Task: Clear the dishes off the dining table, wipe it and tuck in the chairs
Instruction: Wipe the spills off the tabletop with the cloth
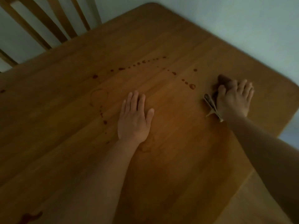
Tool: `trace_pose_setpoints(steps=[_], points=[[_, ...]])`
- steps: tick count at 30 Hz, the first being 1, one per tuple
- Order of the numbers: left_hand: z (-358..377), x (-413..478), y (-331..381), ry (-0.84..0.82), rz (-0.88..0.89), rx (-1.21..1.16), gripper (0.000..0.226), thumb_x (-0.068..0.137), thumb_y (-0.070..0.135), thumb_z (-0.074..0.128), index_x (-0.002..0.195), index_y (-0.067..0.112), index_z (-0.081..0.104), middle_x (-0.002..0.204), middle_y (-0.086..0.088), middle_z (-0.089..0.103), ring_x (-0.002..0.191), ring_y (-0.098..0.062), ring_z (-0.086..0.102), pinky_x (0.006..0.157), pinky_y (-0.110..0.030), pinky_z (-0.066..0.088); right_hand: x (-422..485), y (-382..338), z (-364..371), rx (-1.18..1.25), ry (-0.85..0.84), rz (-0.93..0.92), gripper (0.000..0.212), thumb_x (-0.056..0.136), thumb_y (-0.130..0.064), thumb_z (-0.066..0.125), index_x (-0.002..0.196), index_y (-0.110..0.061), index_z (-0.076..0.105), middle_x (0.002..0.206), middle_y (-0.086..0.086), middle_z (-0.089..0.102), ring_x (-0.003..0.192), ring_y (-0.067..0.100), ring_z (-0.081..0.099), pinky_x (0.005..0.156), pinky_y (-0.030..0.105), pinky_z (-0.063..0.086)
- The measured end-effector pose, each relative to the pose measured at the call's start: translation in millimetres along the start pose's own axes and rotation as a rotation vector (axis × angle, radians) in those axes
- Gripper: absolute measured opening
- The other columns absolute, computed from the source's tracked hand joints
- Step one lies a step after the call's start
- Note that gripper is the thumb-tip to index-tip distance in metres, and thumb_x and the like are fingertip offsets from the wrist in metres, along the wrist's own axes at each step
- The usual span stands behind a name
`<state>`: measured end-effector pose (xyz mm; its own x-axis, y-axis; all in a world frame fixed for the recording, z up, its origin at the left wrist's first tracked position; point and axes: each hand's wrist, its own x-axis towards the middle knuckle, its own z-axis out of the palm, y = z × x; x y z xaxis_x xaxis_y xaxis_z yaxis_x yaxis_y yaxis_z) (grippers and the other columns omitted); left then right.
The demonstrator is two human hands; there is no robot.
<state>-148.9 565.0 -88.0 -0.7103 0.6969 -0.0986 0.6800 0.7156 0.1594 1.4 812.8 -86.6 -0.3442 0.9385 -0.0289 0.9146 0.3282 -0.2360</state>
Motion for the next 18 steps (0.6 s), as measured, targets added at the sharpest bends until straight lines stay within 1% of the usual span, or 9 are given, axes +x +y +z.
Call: trace_pose_setpoints(steps=[2,4,5,8,9,11,13,15,18], points=[[2.1,-0.6,-1.0,0.008,0.007,0.006,0.066,0.100,0.056,0.005,0.156,0.021,0.003,0.165,-0.002,-0.006,0.151,-0.018,-0.010,0.123,-0.037,-0.004,13.7,-25.0,4.2,-0.015,0.007,-0.048,0.063,0.099,-0.040,0.018,0.146,-0.001,0.033,0.158,0.024,0.020,0.148,0.037,0.010,0.121,0.050,0.003],[2.0,-0.9,-0.3,0.016,0.015,0.006,0.066,0.100,0.055,0.006,0.156,0.020,0.005,0.165,-0.003,-0.004,0.151,-0.019,-0.008,0.123,-0.038,-0.002,3.9,-58.0,11.0,-0.039,0.012,-0.217,0.067,0.095,-0.047,0.012,0.139,-0.006,0.042,0.152,0.023,0.032,0.144,0.036,0.020,0.119,0.053,0.011],[1.8,-0.7,0.0,0.021,0.013,0.005,0.065,0.101,0.054,0.008,0.156,0.020,0.006,0.165,-0.004,-0.002,0.151,-0.019,-0.007,0.123,-0.038,-0.001,-10.3,-73.1,14.3,-0.037,-0.017,-0.307,0.069,0.095,-0.051,0.011,0.142,-0.009,0.039,0.154,0.020,0.030,0.146,0.034,0.018,0.120,0.052,0.010],[0.5,-0.5,-0.2,0.047,0.005,-0.006,0.061,0.103,0.049,0.013,0.156,0.020,0.012,0.165,-0.003,0.004,0.152,-0.019,-0.002,0.123,-0.037,0.000,-71.8,-83.3,20.4,-0.110,-0.114,-0.551,0.073,0.099,-0.058,0.012,0.157,-0.014,0.013,0.165,0.008,0.003,0.152,0.024,-0.005,0.123,0.041,-0.004],[0.4,-1.2,0.2,0.056,0.006,-0.015,0.059,0.103,0.047,0.014,0.156,0.020,0.013,0.165,-0.003,0.005,0.152,-0.019,-0.001,0.123,-0.036,0.001,-91.9,-72.2,17.7,-0.129,-0.123,-0.633,0.072,0.099,-0.057,0.010,0.158,-0.015,0.009,0.165,0.007,-0.001,0.152,0.022,-0.008,0.123,0.040,-0.006],[0.3,-1.7,0.2,0.063,0.006,-0.027,0.058,0.104,0.045,0.013,0.156,0.021,0.014,0.165,-0.002,0.005,0.151,-0.018,-0.002,0.123,-0.035,0.000,-114.6,-35.9,8.1,-0.149,-0.144,-0.725,0.072,0.099,-0.056,0.005,0.158,-0.016,0.010,0.165,0.006,0.000,0.151,0.020,-0.008,0.123,0.040,-0.004],[0.0,-1.4,-0.7,0.053,0.002,-0.028,0.058,0.103,0.045,0.010,0.156,0.021,0.011,0.165,-0.001,0.002,0.151,-0.017,-0.004,0.123,-0.035,-0.002,-105.9,2.3,0.9,-0.143,-0.151,-0.696,0.074,0.098,-0.056,0.004,0.156,-0.013,0.016,0.164,0.008,0.008,0.152,0.021,-0.004,0.123,0.040,-0.001],[-0.7,-0.8,0.5,0.047,0.004,-0.023,0.059,0.103,0.046,0.009,0.156,0.022,0.009,0.165,-0.001,0.000,0.151,-0.018,-0.005,0.123,-0.035,-0.002,-80.1,27.2,-3.0,-0.144,-0.102,-0.598,0.074,0.098,-0.055,0.007,0.155,-0.009,0.022,0.162,0.013,0.016,0.152,0.023,0.003,0.123,0.040,0.001],[-0.5,-1.3,2.5,0.060,-0.004,-0.014,0.060,0.102,0.046,0.008,0.156,0.022,0.008,0.165,-0.002,0.001,0.151,-0.018,-0.005,0.123,-0.036,-0.001,-32.6,26.0,-3.5,-0.116,-0.029,-0.417,0.072,0.097,-0.052,0.011,0.154,-0.009,0.025,0.162,0.016,0.016,0.152,0.026,0.005,0.123,0.040,0.001]])
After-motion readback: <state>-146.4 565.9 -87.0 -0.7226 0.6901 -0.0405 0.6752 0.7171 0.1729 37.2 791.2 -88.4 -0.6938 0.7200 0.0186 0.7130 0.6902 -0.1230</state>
